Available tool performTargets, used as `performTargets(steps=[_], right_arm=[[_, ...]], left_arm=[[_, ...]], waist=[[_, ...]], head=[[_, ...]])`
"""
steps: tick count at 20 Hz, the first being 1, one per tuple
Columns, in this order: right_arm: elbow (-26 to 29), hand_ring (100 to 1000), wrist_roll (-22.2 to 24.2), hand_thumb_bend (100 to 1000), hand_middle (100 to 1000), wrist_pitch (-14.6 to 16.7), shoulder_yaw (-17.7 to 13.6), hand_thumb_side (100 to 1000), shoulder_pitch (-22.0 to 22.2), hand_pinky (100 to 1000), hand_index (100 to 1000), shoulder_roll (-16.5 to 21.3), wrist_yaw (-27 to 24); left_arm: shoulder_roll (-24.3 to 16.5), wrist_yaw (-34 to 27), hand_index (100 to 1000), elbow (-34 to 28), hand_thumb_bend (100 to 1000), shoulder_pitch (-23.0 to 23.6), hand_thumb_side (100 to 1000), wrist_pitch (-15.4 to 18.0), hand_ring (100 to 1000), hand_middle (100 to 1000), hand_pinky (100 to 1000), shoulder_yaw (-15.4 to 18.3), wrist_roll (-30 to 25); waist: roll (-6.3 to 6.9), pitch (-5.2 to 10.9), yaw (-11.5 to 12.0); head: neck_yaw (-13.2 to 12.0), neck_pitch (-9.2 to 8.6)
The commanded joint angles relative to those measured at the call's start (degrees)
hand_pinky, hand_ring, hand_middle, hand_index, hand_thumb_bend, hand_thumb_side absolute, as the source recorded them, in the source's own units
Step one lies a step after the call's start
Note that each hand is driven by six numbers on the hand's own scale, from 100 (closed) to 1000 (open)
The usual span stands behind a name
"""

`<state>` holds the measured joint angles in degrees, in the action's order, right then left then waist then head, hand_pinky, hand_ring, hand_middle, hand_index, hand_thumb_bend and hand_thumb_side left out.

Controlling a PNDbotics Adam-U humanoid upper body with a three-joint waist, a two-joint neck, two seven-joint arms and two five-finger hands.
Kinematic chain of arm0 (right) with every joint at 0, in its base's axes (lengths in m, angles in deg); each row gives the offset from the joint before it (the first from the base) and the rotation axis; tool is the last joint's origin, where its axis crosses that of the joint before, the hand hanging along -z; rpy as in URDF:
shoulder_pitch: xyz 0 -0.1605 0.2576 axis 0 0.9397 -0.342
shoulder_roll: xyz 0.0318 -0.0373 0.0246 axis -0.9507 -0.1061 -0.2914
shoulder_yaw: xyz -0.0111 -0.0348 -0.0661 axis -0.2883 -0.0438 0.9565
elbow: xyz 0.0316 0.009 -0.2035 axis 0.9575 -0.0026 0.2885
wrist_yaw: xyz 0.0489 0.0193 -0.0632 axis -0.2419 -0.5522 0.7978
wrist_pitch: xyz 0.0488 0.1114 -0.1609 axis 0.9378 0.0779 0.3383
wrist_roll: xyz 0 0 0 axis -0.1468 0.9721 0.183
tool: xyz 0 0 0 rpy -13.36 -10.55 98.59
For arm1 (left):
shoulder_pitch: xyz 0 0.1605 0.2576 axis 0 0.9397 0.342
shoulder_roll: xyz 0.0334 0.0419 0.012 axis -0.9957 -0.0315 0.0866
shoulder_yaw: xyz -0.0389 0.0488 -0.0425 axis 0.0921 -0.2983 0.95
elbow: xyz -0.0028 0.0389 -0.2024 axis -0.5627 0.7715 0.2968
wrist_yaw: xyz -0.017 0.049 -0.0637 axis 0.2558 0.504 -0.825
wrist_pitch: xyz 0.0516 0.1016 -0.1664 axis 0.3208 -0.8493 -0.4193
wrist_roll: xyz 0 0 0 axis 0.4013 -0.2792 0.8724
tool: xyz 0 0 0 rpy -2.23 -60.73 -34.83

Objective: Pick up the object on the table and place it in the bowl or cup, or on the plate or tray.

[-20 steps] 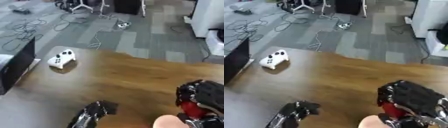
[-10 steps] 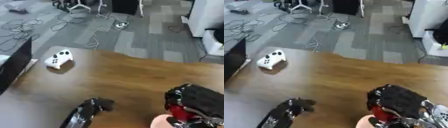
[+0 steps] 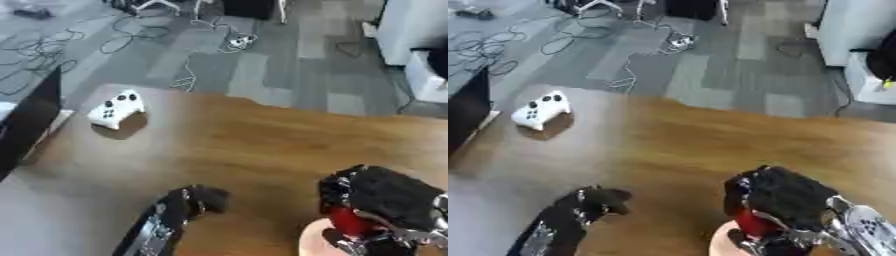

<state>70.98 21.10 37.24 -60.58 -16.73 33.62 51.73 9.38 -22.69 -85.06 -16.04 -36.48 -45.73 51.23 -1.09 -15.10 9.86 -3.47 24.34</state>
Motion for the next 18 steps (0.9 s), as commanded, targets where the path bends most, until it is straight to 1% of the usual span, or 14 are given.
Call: performTargets(steps=[1,4,7,9,18], right_arm=[[-0.16,151,-1.23,100,251,-0.15,-0.03,114,0.04,212,334,-0.3,0.77],[-0.94,151,-1.89,100,252,-0.51,0.15,114,0.83,213,333,-0.96,1.1],[-1.41,157,-2.39,100,258,-0.91,0.06,133,1.42,215,352,-1.41,1.84],[-1.55,168,-2.7,100,259,-1.27,0.1,124,1.9,226,360,-1.58,2.39],[-0.63,197,-3.58,100,279,-2.32,1.01,167,4.3,245,391,-2.26,3.96]], left_arm=[[-0.42,-0.18,696,-1.43,214,-0.37,893,0.91,782,569,681,0.49,0.41],[-0.37,-0.29,696,-1.4,216,-0.32,891,1.38,783,569,682,0.55,1.09],[-0.33,-0.25,695,-1.27,217,-0.16,891,1.51,785,571,683,0.61,1.5],[-0.36,-0.2,694,-1.16,217,0.0,891,1.51,785,571,683,0.63,1.7],[-0.68,-0.02,694,-0.77,217,0.85,891,1.58,788,571,684,0.82,2.3]], waist=[[0.27,1.26,-0.17],[0.46,1.39,-0.33],[0.64,1.55,-0.6],[0.7,1.73,-0.84],[0.7,2.78,-1.99]], head=[[0.15,0.36],[0.18,0.53],[0.15,0.86],[0.09,1.18],[-0.53,2.39]])
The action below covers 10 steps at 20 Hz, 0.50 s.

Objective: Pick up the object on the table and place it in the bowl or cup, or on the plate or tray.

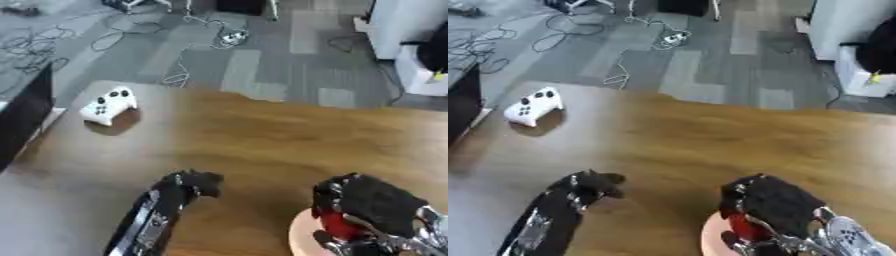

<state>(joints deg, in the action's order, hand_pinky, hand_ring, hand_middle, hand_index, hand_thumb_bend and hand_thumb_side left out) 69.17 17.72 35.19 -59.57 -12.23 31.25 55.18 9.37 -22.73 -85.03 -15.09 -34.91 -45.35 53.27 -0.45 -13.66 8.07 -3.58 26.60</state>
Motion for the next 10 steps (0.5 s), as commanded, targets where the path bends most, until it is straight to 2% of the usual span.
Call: performTargets(steps=[1,6,10], right_arm=[[1.19,203,-0.21,100,285,-0.37,0.1,171,-0.07,248,405,0.03,0.69],[1.0,239,-0.46,100,313,-0.85,0.88,191,0.39,267,477,-0.65,1.63],[0.7,295,-0.59,114,375,-0.63,1.52,239,0.59,317,589,-0.9,1.78]], left_arm=[[-0.7,0.02,694,-0.76,217,-0.03,891,0.02,789,571,684,0.46,0.29],[-0.84,0.03,694,-0.63,216,0.15,891,0.02,790,571,684,0.51,0.41],[-0.88,0.04,693,-0.59,216,0.12,892,0.01,792,572,684,0.52,0.43]], waist=[[0.05,1.42,-0.27],[-0.02,1.61,-0.59],[-0.02,1.6,-0.7]], head=[[-0.48,0.21],[-0.79,0.63],[-0.96,0.78]])
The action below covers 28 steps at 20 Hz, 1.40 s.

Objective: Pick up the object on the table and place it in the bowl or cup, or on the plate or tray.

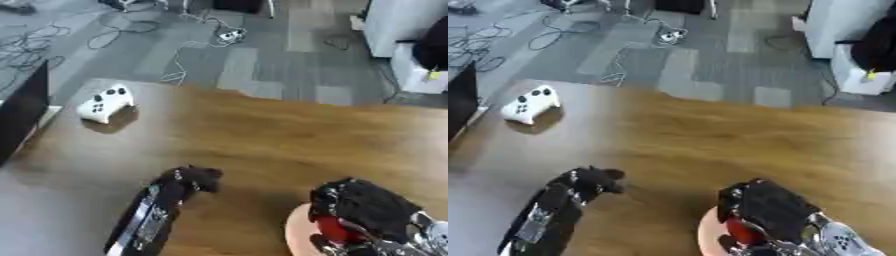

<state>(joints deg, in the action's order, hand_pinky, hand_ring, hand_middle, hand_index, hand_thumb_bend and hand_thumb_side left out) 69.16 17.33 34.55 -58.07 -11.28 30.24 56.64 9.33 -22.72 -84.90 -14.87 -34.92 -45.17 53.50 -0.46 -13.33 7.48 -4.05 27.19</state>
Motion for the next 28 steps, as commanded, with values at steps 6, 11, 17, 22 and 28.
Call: performTargets(steps=[6,11,17,22,28], right_arm=[[1.03,644,-0.89,326,781,1.22,0.12,546,-0.26,607,846,0.22,-0.2],[1.05,813,-1.48,360,888,2.47,-0.22,630,-0.15,718,908,0.36,-0.93],[1.03,867,-2.11,351,918,3.2,-0.54,691,-0.1,772,930,0.51,-1.33],[1.55,861,-2.48,358,916,3.2,-0.94,704,0.02,767,925,1.16,-1.32],[4.51,853,-3.37,366,910,2.85,-2.18,717,0.35,757,917,3.43,-1.65]], left_arm=[[-0.83,-0.04,693,-0.64,216,-0.17,893,-0.03,795,572,685,0.32,0.16],[-0.82,-0.15,693,-0.5,215,-0.15,894,-0.15,796,572,685,0.31,0.09],[-0.78,-0.14,693,-0.41,215,0.04,896,-0.2,799,572,686,0.32,-0.01],[-0.73,-0.14,693,-0.34,215,0.18,897,-0.2,801,572,686,0.34,-0.02],[-0.7,-0.07,693,-0.33,216,0.34,896,-0.14,803,572,686,0.39,0.01]], waist=[[0.07,1.25,-0.16],[0.11,1.2,-0.2],[0.16,1.22,-0.2],[0.15,1.3,-0.21],[0.24,1.42,-0.25]], head=[[-0.66,-0.14],[-0.75,-0.4],[-0.84,-0.47],[-0.96,-0.52],[-1.14,-0.72]])
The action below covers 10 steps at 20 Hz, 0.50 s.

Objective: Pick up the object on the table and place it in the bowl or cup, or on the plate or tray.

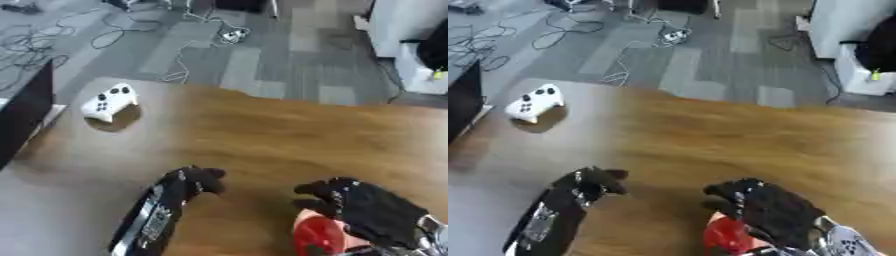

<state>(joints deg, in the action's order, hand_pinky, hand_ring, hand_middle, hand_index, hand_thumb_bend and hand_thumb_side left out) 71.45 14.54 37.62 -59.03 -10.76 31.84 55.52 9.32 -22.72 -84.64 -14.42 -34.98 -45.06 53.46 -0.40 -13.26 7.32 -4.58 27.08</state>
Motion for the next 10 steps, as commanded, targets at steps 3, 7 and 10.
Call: performTargets(steps=[3,7,10], right_arm=[[4.16,851,-1.22,370,908,-0.94,-2.46,725,0.47,753,916,3.48,-0.83],[6.28,851,-1.7,369,908,-2.29,-4.17,727,1.86,750,915,5.35,-1.09],[7.56,852,-1.87,365,908,-3.3,-5.29,729,3.19,749,915,6.34,-0.99]], left_arm=[[-0.7,-0.01,693,-0.6,217,0.0,895,-0.03,804,572,685,0.36,0.12],[-0.7,0.08,693,-0.56,217,0.14,895,0.0,805,573,686,0.45,0.22],[-0.73,0.16,693,-0.54,218,0.25,894,0.04,806,573,686,0.57,0.34]], waist=[[0.22,1.39,-0.18],[0.24,1.45,-0.4],[0.27,1.51,-0.58]], head=[[-0.77,-0.68],[-1.07,-0.81],[-1.44,-0.91]])
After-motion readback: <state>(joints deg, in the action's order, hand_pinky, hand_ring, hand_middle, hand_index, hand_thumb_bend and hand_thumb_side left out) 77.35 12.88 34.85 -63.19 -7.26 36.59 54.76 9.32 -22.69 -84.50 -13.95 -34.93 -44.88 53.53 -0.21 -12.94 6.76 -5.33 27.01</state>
